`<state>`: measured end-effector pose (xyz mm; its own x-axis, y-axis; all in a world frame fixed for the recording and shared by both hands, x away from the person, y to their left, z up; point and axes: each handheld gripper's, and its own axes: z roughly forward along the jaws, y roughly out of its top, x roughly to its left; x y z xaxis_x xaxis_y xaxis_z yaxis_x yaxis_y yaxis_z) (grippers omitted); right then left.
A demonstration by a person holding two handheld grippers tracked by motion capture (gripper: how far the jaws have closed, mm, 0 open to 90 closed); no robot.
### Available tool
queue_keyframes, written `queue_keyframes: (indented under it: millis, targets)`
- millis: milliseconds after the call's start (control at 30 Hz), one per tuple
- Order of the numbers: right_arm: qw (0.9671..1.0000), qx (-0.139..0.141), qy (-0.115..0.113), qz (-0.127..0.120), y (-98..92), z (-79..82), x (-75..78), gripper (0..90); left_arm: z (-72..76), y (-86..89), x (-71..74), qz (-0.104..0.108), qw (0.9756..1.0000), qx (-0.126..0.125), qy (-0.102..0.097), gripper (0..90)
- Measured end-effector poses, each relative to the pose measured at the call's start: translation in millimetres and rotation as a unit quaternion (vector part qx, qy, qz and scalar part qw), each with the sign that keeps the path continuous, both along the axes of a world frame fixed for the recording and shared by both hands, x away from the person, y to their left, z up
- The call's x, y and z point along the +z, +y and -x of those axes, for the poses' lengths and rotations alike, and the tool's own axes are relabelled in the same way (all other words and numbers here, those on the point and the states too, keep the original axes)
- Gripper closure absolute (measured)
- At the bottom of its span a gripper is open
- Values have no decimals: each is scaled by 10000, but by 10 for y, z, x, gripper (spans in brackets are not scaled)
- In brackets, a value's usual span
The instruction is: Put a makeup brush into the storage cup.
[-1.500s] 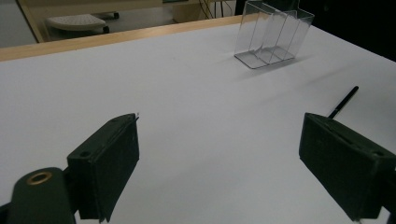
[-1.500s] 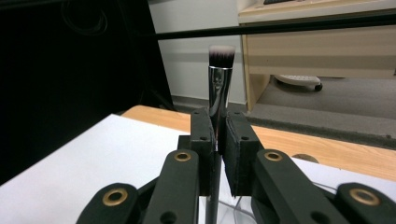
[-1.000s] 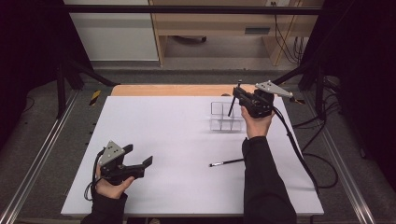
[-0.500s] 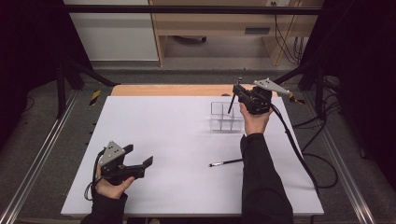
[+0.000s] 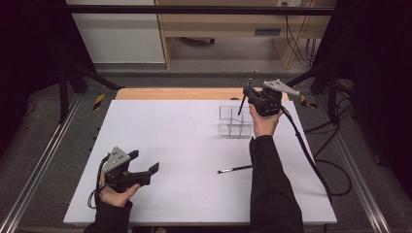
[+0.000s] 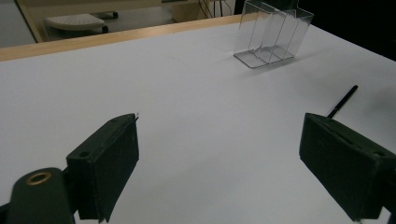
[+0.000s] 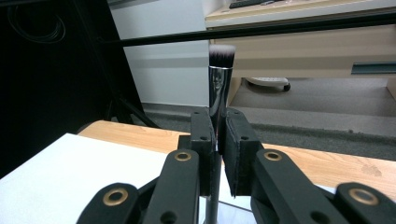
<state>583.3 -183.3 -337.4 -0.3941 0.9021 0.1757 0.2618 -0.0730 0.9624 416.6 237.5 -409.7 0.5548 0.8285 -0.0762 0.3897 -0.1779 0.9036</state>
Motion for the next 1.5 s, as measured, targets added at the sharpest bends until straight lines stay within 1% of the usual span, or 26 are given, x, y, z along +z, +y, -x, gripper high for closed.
queue_keyframes:
  millis: [300, 433, 567, 967, 1500]
  targets:
    - [9999, -52, 47, 74, 12, -69, -54, 837, -1, 5, 0, 1, 10000, 6, 0, 112]
    - [9999, -58, 66, 80, 23, -89, -94, 837, 5, 5, 7, 12, 10000, 3, -12, 112]
    - [9999, -45, 130, 98, 40, -109, -147, 837, 1, 6, 1, 5, 10000, 2, -3, 112]
    - [9996, -12, 269, 21, 40, -126, -293, 837, 0, -1, -2, -11, 10000, -3, 2, 112]
    - [9987, 48, 494, 93, 83, -135, -492, 837, 1, -3, -3, -19, 10000, -11, 3, 112]
